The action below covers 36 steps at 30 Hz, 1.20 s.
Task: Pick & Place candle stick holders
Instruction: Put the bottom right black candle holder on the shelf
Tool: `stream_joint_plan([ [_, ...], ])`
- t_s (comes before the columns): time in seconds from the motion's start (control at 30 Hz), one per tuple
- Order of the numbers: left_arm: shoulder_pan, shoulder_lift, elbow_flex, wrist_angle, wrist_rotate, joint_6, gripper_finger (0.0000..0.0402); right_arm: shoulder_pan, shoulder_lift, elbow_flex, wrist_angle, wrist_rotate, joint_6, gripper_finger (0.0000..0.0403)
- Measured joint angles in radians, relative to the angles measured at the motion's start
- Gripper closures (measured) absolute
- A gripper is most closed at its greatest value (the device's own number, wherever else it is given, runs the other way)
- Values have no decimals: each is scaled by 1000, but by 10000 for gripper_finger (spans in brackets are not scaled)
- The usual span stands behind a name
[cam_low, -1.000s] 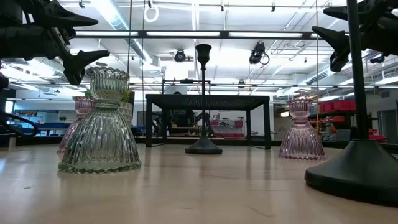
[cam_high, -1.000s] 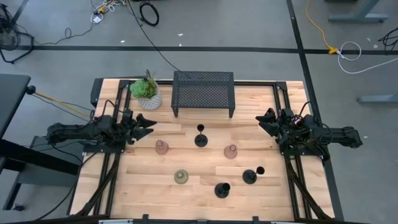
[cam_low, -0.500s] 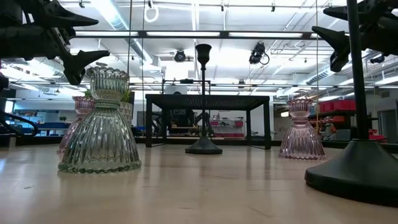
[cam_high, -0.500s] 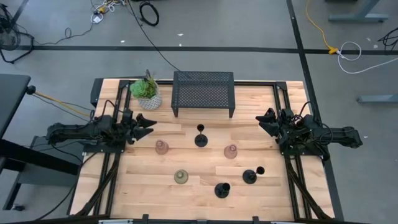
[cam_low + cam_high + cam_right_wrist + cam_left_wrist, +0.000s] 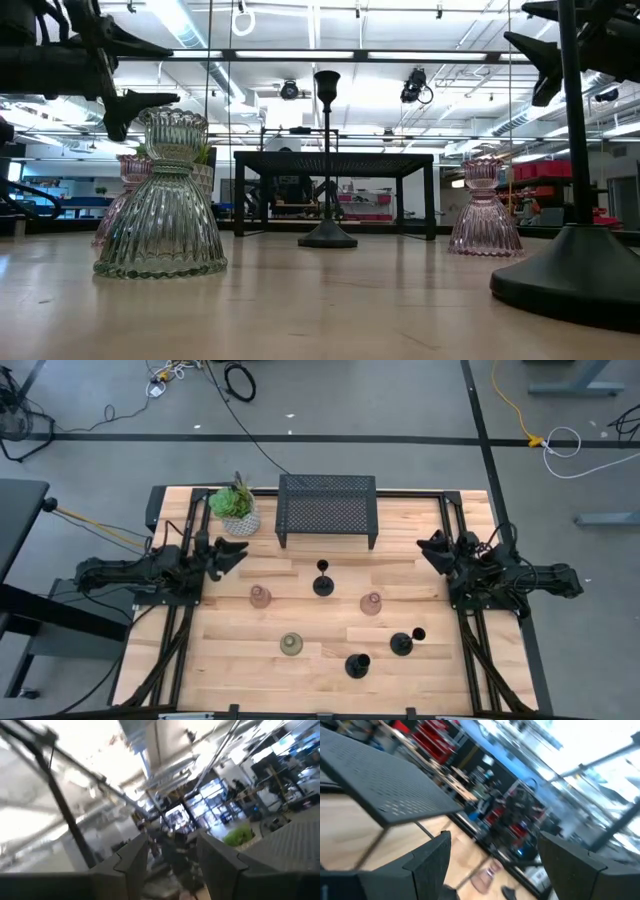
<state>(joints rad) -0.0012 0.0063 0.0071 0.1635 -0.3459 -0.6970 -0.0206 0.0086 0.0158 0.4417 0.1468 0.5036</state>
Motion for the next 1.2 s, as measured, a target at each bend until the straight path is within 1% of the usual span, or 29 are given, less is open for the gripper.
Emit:
stream_joint_plan([
  [0.07, 0, 0, 0, 0, -32, 12, 103, 0, 0, 0, 8, 29, 83, 232],
  [0.13, 0, 0, 0, -1, -65, 34, 103, 0, 0, 0, -30, 18, 164, 232],
  [0.27, 0, 0, 0, -2, -79, 58, 103, 12, 22, 3, -44, -98, 315, 232],
  [0.33, 0, 0, 0, -3, -79, 62, 103, 33, 43, 32, -48, -163, 368, 233],
  [0.43, 0, 0, 0, -4, -76, 63, 103, 84, 110, 138, -91, -181, 354, 241],
  [0.5, 0, 0, 0, -4, -77, 64, 103, 118, 176, 243, -196, -168, 323, 251],
  [0.57, 0, 0, 0, -5, -77, 66, 103, 152, 256, 376, -344, -178, 297, 262],
  [0.63, 0, 0, 0, -5, -76, 66, 103, 186, 345, 523, -545, -206, 290, 273],
  [0.73, 0, 0, 0, -12, -77, 66, 103, 237, 484, 710, -904, -273, 352, 286],
  [0.77, 0, 0, 0, -13, -76, 66, 103, 253, 529, 761, -975, -302, 372, 287],
  [0.9, 0, 0, 0, -13, -76, 65, 103, 325, 659, 908, -1079, -459, 451, 289],
  [1.0, 0, 0, 0, -15, -77, 65, 103, 400, 719, 968, -1186, -529, 552, 289],
  [1.03, 0, 0, 0, -20, -78, 65, 103, 433, 732, 975, -1228, -534, 581, 289],
  [1.1, 0, 0, 0, -33, -80, 65, 103, 501, 744, 976, -1290, -508, 634, 289],
  [1.17, 0, 0, 0, -40, -80, 64, 103, 582, 751, 976, -1314, -451, 686, 289],
  [1.2, 0, 0, 0, -43, -80, 63, 103, 625, 753, 976, -1310, -407, 714, 289],
])
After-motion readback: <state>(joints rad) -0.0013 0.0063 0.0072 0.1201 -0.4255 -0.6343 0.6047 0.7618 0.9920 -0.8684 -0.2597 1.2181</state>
